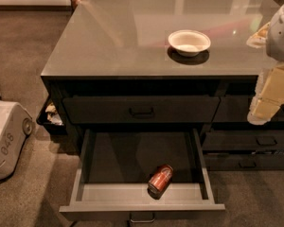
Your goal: Pick coke can from middle drawer and place on counter
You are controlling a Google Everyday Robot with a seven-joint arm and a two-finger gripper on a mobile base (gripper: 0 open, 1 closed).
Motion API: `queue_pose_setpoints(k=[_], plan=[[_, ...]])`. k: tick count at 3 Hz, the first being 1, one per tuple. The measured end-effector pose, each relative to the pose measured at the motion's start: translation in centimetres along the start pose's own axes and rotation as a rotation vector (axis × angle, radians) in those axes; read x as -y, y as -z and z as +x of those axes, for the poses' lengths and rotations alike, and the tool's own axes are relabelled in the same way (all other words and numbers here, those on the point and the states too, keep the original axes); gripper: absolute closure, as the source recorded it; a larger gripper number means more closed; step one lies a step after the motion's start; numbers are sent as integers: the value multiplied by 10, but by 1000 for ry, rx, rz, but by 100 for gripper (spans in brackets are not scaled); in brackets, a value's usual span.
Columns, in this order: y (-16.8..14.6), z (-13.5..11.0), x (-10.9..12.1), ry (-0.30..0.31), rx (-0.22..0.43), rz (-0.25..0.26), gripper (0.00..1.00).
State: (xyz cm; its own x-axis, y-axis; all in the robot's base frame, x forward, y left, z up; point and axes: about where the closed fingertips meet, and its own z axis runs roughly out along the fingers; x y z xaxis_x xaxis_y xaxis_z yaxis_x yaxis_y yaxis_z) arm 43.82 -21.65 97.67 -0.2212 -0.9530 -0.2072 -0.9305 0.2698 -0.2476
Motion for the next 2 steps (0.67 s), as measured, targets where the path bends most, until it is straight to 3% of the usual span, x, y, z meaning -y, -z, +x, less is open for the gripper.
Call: queue_pose_setpoints(k=[1,2], plan=[[0,0,1,-1,0,5,0],[-24,1,3,61,3,9,0]])
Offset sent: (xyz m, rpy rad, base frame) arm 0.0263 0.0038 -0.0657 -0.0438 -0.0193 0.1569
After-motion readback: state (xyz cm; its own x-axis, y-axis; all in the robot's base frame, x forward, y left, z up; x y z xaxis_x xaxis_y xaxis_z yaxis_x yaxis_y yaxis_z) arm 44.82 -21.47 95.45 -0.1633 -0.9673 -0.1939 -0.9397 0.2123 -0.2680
